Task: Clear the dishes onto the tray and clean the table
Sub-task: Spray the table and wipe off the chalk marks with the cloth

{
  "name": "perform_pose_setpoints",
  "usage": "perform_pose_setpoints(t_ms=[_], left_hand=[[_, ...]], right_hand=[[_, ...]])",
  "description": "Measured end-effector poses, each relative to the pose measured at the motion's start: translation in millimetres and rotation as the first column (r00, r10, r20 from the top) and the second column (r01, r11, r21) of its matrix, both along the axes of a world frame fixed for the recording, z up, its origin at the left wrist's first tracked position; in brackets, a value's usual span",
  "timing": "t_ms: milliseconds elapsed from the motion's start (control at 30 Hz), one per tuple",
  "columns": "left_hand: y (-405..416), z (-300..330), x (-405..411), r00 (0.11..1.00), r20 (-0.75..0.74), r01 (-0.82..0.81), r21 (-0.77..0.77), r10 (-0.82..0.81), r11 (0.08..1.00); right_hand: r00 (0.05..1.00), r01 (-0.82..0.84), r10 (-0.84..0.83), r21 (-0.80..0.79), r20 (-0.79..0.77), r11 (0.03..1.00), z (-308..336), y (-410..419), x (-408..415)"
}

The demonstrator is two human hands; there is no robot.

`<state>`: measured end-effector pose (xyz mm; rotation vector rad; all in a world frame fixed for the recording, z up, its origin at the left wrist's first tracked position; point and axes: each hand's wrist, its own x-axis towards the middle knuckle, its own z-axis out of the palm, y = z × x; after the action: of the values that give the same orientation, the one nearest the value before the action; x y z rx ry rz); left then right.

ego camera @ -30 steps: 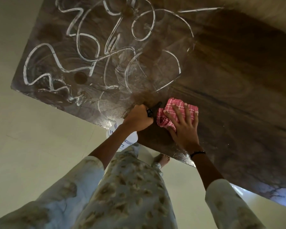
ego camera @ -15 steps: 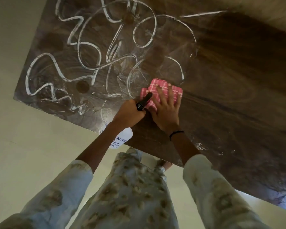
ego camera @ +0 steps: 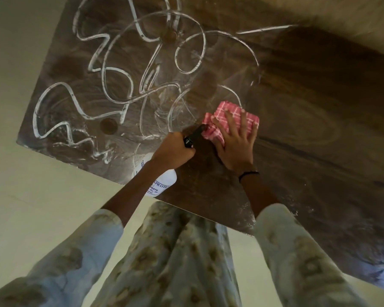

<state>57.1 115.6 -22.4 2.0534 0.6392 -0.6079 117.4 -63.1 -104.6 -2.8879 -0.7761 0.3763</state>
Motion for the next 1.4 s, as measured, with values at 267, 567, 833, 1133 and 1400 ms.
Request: perform_pose_setpoints(t_ms=[267, 567, 833, 1133, 1400], left_hand=[[-4.7, 0.3, 22.0, 0.998, -0.048, -0.038, -0.002, 0.038, 0.999], [-43.3, 6.4, 73.8, 0.998, -0.024, 0.051, 0.028, -0.050, 0.998], [-50.5, 5.5, 95.8, 0.993, -0.054, 0.109, 0.047, -0.107, 0.993], [-38.2, -4.2, 105.0, 0.999, -0.054, -0.001, 0.071, 0.005, 0.997], [-26.6, -1.7, 119.0, 0.999, -0.039, -0.033, 0.082, 0.036, 0.996]], right_hand=[[0.947, -0.320, 0.320, 0.059, 0.006, 0.946, -2.1, -1.0, -29.8], [0.988, -0.151, 0.151, -0.024, 0.011, 0.988, 3.3, -68.9, 17.4], [0.984, -0.178, 0.179, -0.023, 0.025, 0.984, 1.5, -73.9, 29.4], [1.000, 0.008, -0.009, 0.020, 0.011, 1.000, -2.4, -43.4, 105.8], [0.971, -0.237, 0.235, 0.114, 0.033, 0.965, -5.9, -8.5, 73.0]])
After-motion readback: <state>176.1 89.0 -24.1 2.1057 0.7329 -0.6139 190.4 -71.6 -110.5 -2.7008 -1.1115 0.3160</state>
